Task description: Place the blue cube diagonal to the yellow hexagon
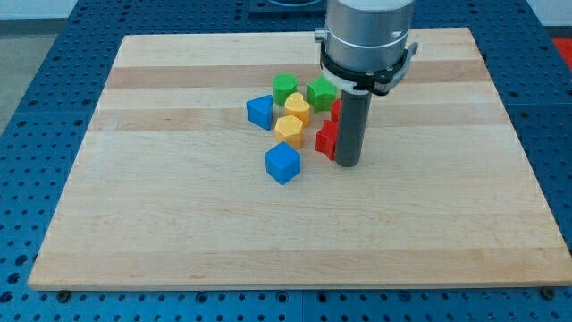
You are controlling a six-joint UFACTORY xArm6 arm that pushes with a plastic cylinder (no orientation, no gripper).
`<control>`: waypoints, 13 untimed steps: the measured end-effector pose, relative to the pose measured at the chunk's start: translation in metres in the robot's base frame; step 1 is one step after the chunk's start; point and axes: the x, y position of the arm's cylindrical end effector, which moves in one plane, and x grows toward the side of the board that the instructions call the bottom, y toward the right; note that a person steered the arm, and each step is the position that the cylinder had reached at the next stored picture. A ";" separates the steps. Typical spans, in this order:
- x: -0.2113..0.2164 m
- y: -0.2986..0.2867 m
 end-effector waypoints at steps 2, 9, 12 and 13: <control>-0.001 -0.001; 0.004 -0.066; -0.009 -0.084; -0.010 -0.088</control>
